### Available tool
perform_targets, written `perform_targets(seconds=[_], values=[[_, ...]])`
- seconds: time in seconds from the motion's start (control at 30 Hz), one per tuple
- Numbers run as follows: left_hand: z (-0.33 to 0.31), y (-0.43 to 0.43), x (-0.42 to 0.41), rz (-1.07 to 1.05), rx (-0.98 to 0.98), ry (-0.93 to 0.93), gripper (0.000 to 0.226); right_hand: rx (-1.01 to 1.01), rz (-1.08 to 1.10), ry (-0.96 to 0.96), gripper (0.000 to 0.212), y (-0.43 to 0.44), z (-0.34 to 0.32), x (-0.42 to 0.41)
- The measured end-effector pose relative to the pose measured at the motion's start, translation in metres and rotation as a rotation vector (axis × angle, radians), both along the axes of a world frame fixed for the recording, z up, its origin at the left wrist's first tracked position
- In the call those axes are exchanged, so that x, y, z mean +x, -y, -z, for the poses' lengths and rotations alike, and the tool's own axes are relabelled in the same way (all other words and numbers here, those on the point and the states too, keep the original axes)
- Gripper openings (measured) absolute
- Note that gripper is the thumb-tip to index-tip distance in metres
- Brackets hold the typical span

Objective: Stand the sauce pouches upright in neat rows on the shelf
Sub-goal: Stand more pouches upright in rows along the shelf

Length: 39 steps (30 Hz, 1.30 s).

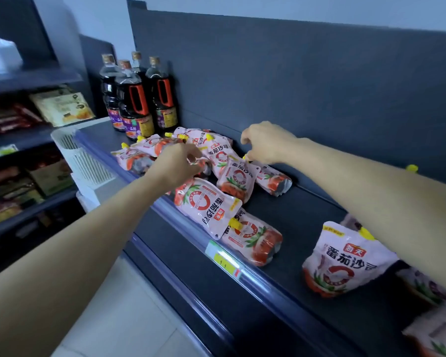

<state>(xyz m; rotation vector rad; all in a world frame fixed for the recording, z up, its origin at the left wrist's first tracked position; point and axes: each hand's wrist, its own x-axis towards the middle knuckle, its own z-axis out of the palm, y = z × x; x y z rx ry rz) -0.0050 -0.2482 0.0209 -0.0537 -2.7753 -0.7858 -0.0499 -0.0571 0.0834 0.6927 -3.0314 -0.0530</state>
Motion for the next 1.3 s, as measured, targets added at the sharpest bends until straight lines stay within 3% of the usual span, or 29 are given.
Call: perform_targets(seconds=[0.3, 0.6, 0.77, 1.1, 1.3], values=[[0.025, 0.036, -0.023, 0.14, -0.053, 0.205, 0.037, 0.078, 0.095, 0.154, 0.033, 0.037, 0.03, 0.003], [0.036, 0.014, -0.041, 0.538, -0.157, 0.255, 0.049, 0.043, 0.295, 0.271, 0.032, 0.021, 0.05, 0.029], [0.046, -0.006, -0.042, 0.725, -0.229, 0.336, 0.062, 0.105, 0.389, 0.386, 0.044, 0.008, 0.07, 0.05], [0.062, -0.016, -0.057, 0.817, -0.536, 0.214, 0.081, 0.166, 0.496, 0.513, 0.051, 0.001, 0.082, 0.061], [0.072, -0.032, -0.056, 0.875, -0.552, 0.148, 0.081, 0.152, 0.511, 0.535, 0.055, -0.004, 0.088, 0.062]])
